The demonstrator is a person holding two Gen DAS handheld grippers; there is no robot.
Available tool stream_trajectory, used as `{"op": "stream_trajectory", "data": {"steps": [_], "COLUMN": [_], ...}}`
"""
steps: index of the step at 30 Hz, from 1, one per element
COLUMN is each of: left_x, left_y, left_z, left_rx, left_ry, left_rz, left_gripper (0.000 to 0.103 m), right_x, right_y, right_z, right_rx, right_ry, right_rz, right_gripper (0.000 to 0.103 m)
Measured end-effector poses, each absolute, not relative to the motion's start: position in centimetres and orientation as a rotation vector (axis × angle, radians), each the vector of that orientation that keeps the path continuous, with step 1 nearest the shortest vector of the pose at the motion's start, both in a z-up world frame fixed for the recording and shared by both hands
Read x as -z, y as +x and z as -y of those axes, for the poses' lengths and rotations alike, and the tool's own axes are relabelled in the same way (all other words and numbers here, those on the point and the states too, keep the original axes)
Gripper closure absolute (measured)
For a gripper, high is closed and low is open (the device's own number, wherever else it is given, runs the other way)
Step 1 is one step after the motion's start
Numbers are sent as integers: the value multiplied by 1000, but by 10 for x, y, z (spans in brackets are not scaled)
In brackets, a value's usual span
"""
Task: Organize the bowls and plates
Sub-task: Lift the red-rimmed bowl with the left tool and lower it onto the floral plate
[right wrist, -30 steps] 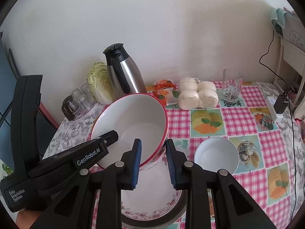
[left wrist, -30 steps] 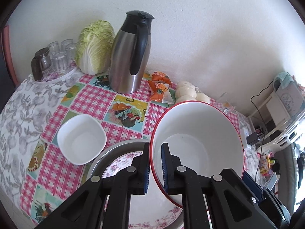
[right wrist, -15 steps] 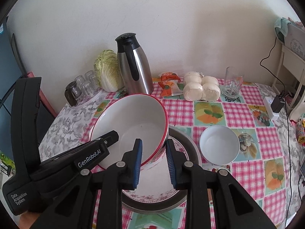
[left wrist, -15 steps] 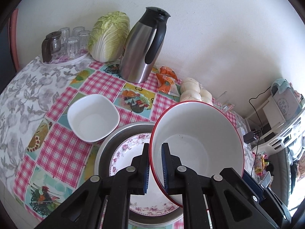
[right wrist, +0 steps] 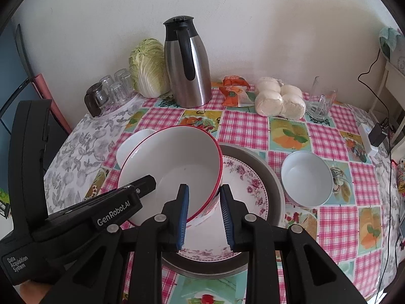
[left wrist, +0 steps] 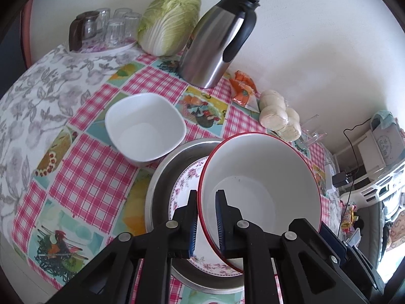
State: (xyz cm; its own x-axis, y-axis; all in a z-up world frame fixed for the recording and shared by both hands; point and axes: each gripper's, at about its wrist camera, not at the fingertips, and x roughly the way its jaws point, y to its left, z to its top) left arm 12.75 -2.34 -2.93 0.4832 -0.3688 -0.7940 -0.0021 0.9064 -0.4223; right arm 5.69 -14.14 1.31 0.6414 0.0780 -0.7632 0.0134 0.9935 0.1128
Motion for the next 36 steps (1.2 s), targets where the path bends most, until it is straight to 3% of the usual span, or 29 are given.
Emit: {"op": "stream_trajectory", "data": {"steps": [36], "left_x": [71], "left_y": [138], "left_z": [69], "left_rx": [257], "left_ry": [-287], "left_rz": [-1159], "left_gripper": [83], "right_x": [47], "right_y": [75], "right_z": [197], "right_rx": [9], "right_ry": [301], "right_rz": [-1034], "right_gripper": [75]}}
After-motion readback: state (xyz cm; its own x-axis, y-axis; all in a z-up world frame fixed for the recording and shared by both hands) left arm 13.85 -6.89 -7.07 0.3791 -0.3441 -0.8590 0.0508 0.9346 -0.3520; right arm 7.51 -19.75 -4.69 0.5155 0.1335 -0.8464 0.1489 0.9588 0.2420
